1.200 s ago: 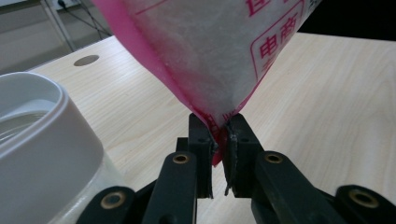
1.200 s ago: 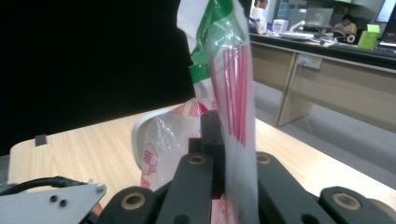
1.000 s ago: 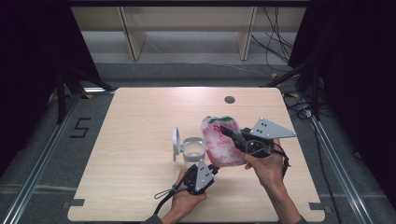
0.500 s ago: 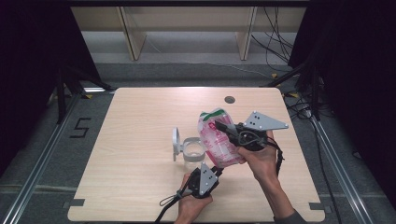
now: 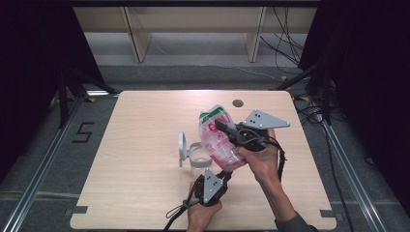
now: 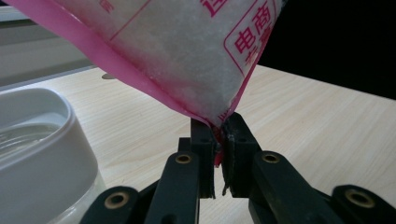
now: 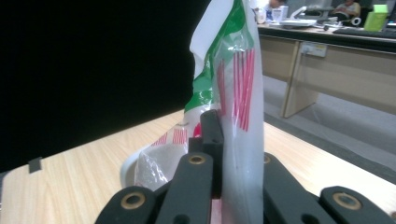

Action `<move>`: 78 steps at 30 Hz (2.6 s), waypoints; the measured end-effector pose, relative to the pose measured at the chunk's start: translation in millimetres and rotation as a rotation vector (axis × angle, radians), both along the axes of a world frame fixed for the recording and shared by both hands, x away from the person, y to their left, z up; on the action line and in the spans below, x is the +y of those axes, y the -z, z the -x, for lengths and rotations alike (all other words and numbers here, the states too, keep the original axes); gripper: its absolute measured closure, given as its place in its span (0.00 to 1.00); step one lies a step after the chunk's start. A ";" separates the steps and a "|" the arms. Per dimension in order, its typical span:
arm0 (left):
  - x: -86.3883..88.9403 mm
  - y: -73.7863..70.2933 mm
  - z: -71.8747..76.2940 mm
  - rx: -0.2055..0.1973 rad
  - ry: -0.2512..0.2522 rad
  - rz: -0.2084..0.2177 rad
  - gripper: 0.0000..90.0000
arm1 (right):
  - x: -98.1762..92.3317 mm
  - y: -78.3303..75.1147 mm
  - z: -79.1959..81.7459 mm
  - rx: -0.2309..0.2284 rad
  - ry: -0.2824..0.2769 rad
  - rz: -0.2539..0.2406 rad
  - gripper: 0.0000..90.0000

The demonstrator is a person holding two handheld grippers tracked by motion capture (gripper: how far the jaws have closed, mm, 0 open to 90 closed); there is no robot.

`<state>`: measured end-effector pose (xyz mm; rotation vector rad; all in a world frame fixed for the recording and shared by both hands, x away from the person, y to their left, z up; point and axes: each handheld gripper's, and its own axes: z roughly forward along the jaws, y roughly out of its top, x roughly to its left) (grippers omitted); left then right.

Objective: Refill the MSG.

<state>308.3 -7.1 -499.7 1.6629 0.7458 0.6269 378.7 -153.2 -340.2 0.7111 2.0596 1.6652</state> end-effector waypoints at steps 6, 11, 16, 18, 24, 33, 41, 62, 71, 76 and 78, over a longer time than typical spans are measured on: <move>-2.6 4.3 -2.6 0.000 -0.017 0.011 0.93 | 9.7 0.6 -3.6 -0.014 -0.004 0.024 1.00; -7.7 6.3 -4.3 0.011 -0.018 0.035 0.93 | 10.1 3.3 -7.0 0.023 0.000 0.030 1.00; -13.0 6.3 -11.3 0.024 -0.021 0.039 0.93 | 12.5 3.2 -7.5 -0.001 0.027 0.046 1.00; -16.9 6.5 -13.4 0.030 -0.020 0.047 0.93 | 13.5 3.2 -7.5 0.029 0.025 0.047 1.00; -25.1 8.8 -18.8 0.037 -0.015 0.064 0.93 | 16.1 4.3 -11.7 0.007 0.053 0.095 1.00; -30.5 11.6 -24.3 0.049 -0.022 0.092 0.93 | 23.3 6.3 -14.8 -0.023 0.048 0.154 1.00; -31.7 11.2 -24.0 0.032 -0.022 0.096 0.93 | 30.4 6.2 -14.8 -0.023 0.035 0.181 1.00; -39.9 8.3 -28.5 0.047 -0.005 0.107 0.93 | 40.6 5.5 -16.5 -0.013 0.031 0.259 1.00; -41.7 8.6 -31.3 0.051 0.002 0.108 0.93 | 40.1 6.3 -20.3 -0.029 0.036 0.265 1.00; -43.9 8.4 -30.6 0.056 0.000 0.113 0.93 | 41.9 7.1 -20.0 -0.028 0.043 0.285 1.00; -44.0 8.4 -31.3 0.054 0.001 0.110 0.93 | 42.5 7.4 -20.6 -0.023 0.039 0.289 1.00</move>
